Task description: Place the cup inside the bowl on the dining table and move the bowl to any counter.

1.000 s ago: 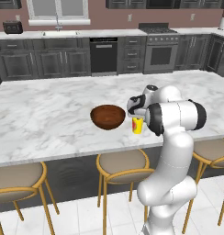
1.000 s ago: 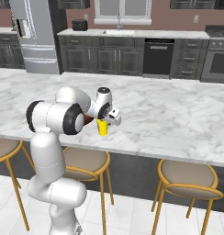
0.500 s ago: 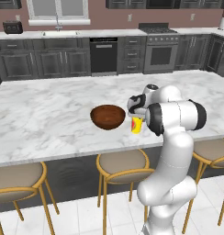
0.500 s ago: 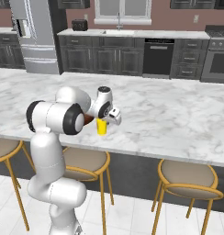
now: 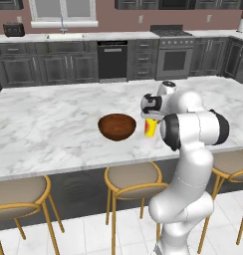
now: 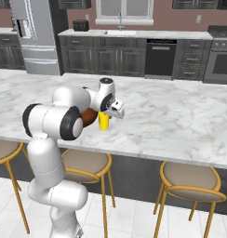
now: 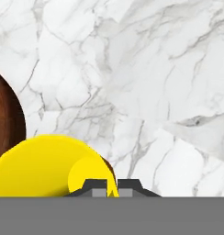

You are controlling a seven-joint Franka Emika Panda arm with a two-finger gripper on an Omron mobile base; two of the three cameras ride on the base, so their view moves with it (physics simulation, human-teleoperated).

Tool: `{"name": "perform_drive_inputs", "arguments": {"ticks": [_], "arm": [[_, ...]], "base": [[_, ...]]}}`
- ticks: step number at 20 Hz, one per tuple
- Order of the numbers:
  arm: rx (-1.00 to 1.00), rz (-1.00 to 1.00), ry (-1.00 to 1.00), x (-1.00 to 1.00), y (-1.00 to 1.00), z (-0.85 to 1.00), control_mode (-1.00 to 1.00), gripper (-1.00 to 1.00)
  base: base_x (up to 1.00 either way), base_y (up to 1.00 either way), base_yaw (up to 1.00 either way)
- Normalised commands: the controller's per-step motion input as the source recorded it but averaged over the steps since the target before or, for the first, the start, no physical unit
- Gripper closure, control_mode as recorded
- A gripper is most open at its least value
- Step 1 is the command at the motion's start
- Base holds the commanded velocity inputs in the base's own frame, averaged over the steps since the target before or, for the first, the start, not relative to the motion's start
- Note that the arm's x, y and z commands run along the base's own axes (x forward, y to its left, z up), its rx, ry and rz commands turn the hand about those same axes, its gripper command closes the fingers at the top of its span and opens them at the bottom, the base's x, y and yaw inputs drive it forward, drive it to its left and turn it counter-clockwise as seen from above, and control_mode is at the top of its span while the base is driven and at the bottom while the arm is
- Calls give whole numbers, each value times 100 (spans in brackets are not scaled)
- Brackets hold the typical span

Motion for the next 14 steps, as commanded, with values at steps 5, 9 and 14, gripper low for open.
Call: {"name": "perform_drive_inputs", "arguments": {"ticks": [5, 9, 14], "arm": [[0, 0, 0, 0, 0, 36, -100, 100], [0, 0, 0, 0, 7, 37, -100, 100], [0, 1, 0, 5, 34, 29, -100, 100]], "base": [[0, 0, 0], [0, 0, 0], [0, 0, 0]]}}
